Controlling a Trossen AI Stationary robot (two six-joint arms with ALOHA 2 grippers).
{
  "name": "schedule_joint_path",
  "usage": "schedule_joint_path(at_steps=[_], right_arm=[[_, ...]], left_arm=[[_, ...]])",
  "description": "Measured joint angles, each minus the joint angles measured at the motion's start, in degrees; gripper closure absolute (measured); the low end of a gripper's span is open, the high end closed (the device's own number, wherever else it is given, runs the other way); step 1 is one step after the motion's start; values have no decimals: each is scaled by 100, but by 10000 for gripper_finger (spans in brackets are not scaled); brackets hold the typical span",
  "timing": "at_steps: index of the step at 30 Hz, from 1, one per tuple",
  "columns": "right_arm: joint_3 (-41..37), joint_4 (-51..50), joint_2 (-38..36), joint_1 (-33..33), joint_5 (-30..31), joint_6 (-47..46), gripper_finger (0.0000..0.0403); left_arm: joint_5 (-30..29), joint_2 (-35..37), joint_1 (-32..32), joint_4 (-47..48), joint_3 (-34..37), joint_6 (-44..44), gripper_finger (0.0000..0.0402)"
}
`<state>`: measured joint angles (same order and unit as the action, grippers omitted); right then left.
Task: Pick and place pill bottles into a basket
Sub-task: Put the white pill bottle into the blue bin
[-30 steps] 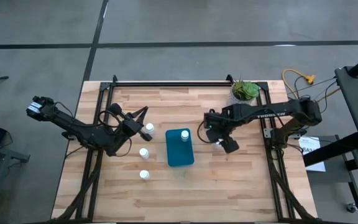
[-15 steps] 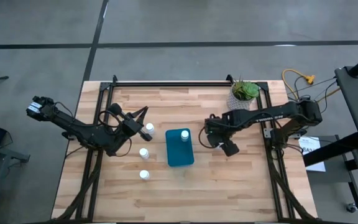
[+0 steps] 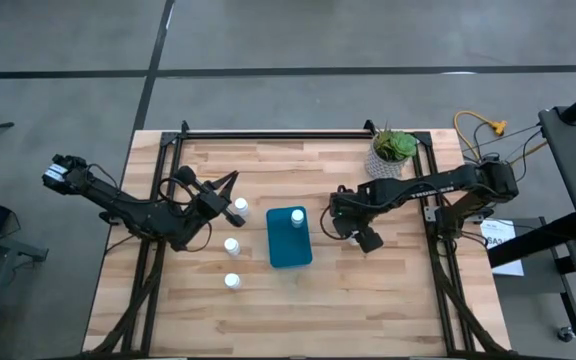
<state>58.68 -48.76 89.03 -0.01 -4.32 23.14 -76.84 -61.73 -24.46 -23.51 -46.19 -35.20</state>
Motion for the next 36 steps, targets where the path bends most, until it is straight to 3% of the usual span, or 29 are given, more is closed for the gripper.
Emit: schedule_joint_path(at_steps=[20,23,30,36], right_arm=[[-42,-9,-2,0,0,-145,179],[-42,98,-2,0,2,-663,179],[-42,638,-2,-4,240,-3041,179],[-44,707,6,0,289,-4292,179]], left_arm=[[0,0,-1,0,4,-2,400],[0,0,0,0,4,-1,400],[0,0,1,0,4,0,400],[0,0,1,-2,7,20,400]])
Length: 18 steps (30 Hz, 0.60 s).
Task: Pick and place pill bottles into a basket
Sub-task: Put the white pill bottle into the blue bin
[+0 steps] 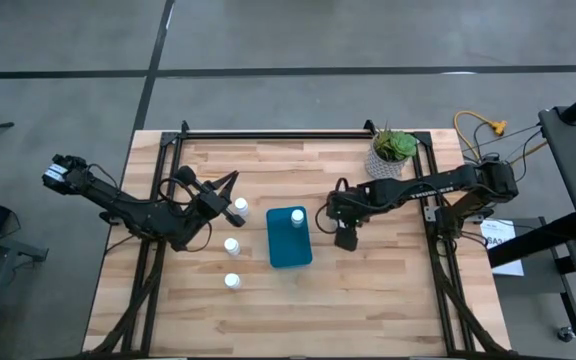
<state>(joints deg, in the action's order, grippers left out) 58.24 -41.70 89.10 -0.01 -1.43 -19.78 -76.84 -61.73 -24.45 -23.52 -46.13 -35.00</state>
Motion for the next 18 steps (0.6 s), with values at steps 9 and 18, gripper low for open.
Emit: schedule_joint_path(at_steps=[9,18], right_arm=[[-35,-297,521,-31,33,-814,179],[157,-254,1250,-177,140,-888,161]], left_arm=[[1,0,-1,0,31,4,400],[2,0,-2,2,33,-33,400]])
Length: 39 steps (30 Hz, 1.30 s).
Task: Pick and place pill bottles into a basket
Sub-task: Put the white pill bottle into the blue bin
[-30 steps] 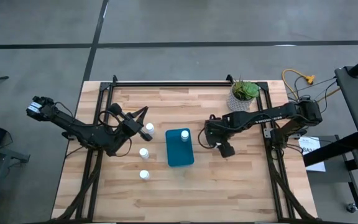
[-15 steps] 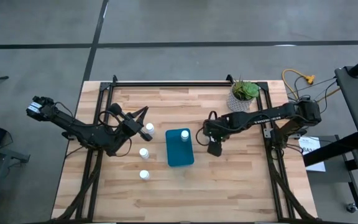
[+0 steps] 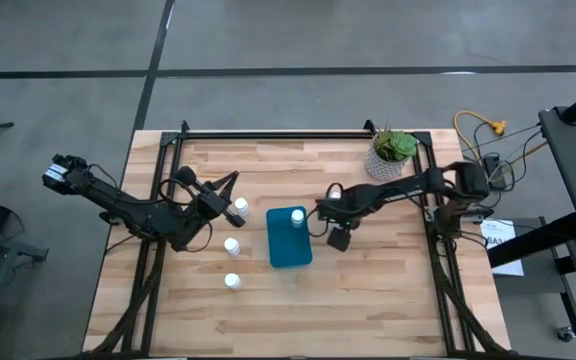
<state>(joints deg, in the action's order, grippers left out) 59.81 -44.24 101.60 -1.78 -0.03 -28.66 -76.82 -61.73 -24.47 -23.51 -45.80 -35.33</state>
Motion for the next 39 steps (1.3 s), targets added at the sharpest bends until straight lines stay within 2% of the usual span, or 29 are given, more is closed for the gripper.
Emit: schedule_joint_path(at_steps=[6,12,18,27,29,35,39], right_arm=[[157,2,280,5,-4,319,170],[162,-8,271,42,3,336,204],[153,-83,121,131,20,439,245],[151,-70,-535,490,26,631,248],[153,-6,-818,607,115,733,248],[153,417,-1731,995,842,1408,248],[153,940,-2228,1125,1100,1838,250]], left_arm=[[0,0,1,-1,-7,-4,400],[0,0,2,-2,-7,-4,400],[0,0,0,-1,-7,7,400],[111,-76,-15,4,7,311,400],[502,-85,-41,0,-5,348,400],[2403,-39,-78,0,-13,660,400],[2862,-33,-85,21,16,807,400]])
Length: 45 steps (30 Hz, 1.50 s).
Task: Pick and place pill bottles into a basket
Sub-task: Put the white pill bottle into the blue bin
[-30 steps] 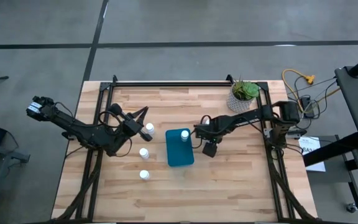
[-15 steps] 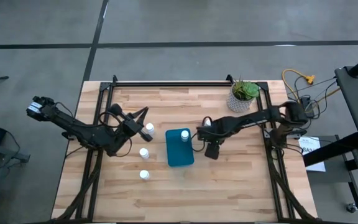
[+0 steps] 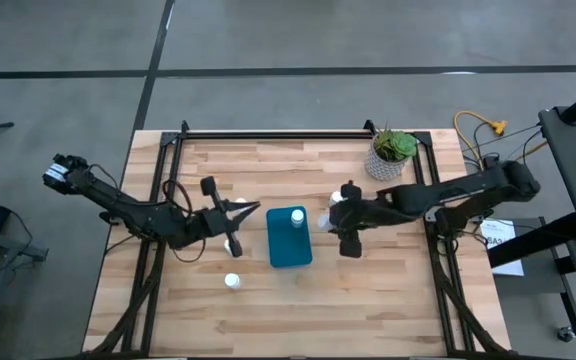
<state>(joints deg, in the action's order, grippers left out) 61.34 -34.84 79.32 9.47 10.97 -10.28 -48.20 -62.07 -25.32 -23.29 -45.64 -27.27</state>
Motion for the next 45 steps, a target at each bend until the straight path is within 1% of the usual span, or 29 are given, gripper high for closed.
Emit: schedule_joint_path(at_steps=[4,8,10,14,22,24,26,33,36,39,41,45], right_arm=[[0,554,-316,3,146,494,251],[-2,1196,-480,3,439,822,251],[-31,1527,-502,3,465,917,251],[-190,1996,-368,44,458,1279,251],[-351,2027,-257,69,466,1479,251],[-382,2029,-272,71,466,1484,251],[-383,2043,-286,66,557,1482,251],[-393,1972,-274,67,569,1452,249],[-393,1927,-262,61,573,1397,250],[-396,1884,-254,62,569,1370,252],[-396,1891,-244,62,569,1368,252],[-396,1877,-233,62,567,1352,252]], left_arm=[[27,-56,-2,40,4,4,400],[24,-29,-2,20,-123,-4,400],[15,10,-2,-58,-145,29,400],[-15,17,-2,7,-61,367,400],[-19,-47,-15,1,-33,275,395],[-24,-47,-15,37,-33,273,381],[-24,-47,-15,35,-21,277,358],[-30,-80,-20,49,-5,345,252],[-34,-132,-20,370,-80,609,220],[-47,-190,-20,553,-212,793,200],[-50,-256,-20,749,-310,952,193],[-48,-503,-17,1547,-708,1415,191]])
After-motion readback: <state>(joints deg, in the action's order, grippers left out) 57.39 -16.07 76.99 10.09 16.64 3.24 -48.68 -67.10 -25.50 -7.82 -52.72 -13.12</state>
